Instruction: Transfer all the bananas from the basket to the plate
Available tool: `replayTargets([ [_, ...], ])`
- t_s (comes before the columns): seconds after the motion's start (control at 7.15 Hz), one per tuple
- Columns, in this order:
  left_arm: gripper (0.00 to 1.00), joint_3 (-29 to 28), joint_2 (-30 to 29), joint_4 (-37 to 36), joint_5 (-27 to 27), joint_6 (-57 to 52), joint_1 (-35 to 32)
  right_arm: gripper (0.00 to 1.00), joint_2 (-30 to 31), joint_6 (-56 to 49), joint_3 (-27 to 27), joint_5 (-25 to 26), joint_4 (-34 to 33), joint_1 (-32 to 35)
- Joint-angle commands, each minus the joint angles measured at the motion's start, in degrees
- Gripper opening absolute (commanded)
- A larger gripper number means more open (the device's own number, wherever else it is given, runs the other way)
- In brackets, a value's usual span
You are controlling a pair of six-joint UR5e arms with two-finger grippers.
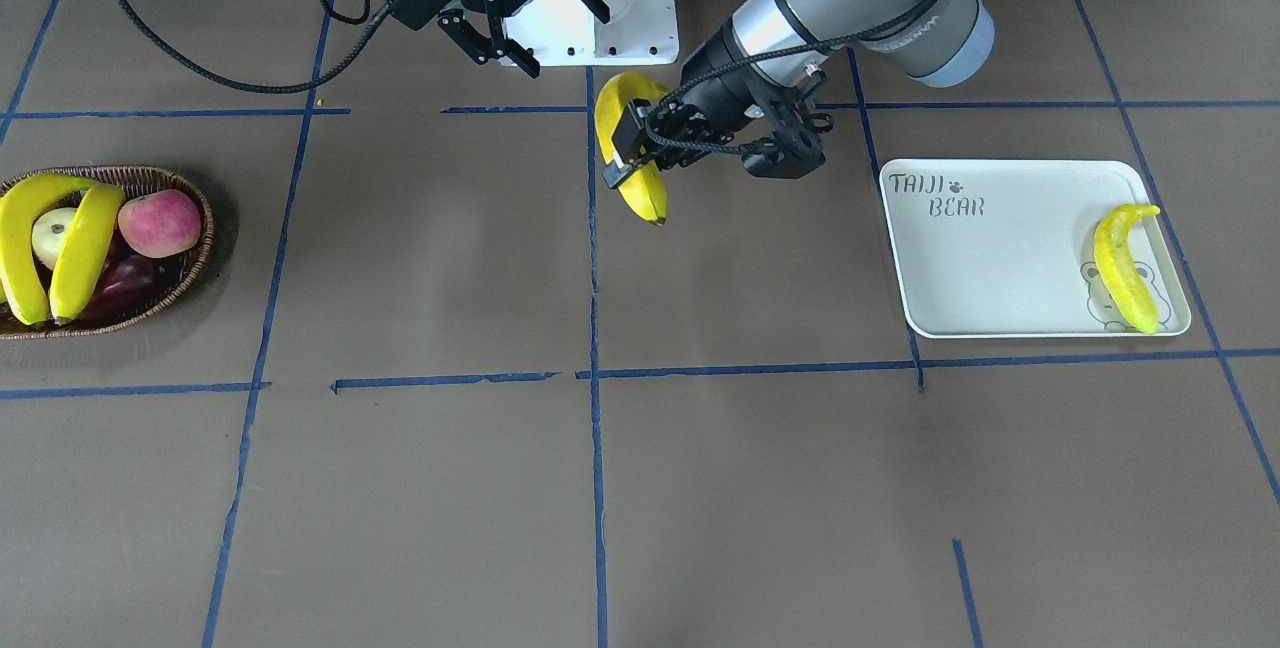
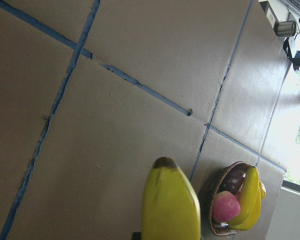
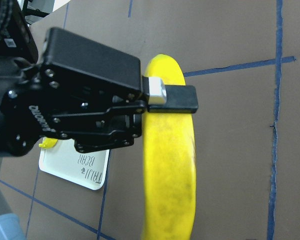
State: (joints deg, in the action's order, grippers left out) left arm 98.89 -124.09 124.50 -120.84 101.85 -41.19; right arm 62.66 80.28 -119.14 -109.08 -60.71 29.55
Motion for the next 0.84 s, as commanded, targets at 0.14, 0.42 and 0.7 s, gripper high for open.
replayTargets([
  [0.14, 0.0, 4.98, 14.33, -9.27, 0.26, -21.0, -7.13, 0.99, 3.23, -0.04, -2.58, 0.0, -0.02, 1.12],
  [0.42, 0.0, 5.98, 28.68, -9.27, 0.34, -33.6, -11.35, 0.99, 3.87, -0.04, -2.85, -0.08, -0.46, 2.0],
  [0.7, 0.0, 2.82, 32.49, -9.27, 0.43, -36.44, -13.12, 0.99, 8.93, -0.21, -3.2, -1.22, -0.9, 4.62],
])
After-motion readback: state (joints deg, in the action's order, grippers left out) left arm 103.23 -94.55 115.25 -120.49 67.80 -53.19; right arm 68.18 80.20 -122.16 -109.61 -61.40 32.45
